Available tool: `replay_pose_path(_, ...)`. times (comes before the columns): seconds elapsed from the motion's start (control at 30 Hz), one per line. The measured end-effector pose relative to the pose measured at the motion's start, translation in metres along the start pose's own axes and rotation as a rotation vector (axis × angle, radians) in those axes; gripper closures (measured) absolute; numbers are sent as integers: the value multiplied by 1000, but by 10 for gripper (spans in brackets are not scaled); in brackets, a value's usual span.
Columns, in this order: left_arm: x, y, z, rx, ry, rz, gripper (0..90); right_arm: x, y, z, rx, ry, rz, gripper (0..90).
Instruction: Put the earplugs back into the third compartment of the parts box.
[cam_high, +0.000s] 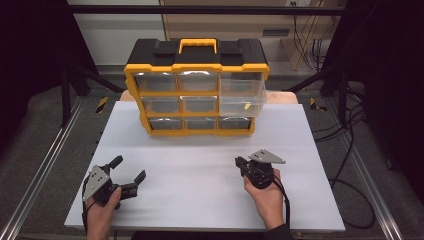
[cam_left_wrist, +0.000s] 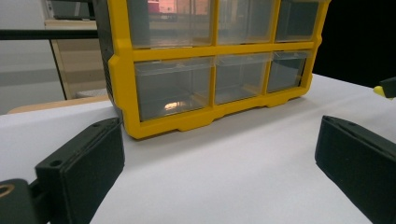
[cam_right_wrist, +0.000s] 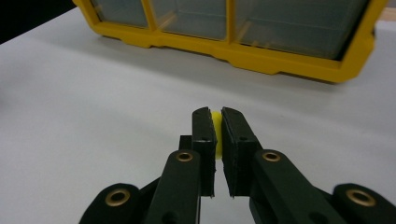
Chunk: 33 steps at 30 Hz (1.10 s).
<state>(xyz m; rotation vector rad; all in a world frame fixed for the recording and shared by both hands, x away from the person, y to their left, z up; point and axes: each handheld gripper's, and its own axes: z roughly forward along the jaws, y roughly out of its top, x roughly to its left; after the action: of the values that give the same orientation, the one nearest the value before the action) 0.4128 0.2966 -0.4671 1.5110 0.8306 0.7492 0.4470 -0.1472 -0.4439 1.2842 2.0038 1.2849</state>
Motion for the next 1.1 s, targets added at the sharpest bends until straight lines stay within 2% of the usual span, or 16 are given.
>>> replay_pose_path(0.17, -1, 0, 0, 3, 0, 5, 11, -17, -1, -12, -35, -40, 50, 842)
replay_pose_path(0.33, -1, 0, 0, 3, -2, 2, 11, -30, -1, -21, -55, -70, 60, 842)
replay_pose_path(0.47, -2, 0, 1, 5, -6, 7, 12, -39, -1, -25, -70, -59, 95, 842)
replay_pose_path(0.7, -1, 0, 1, 4, -4, 7, 12, -45, 3, -31, -99, -72, 101, 843)
replay_pose_path(1.1, -3, 2, 0, -2, -5, 10, 11, -48, 11, -49, -141, -106, 70, 843)
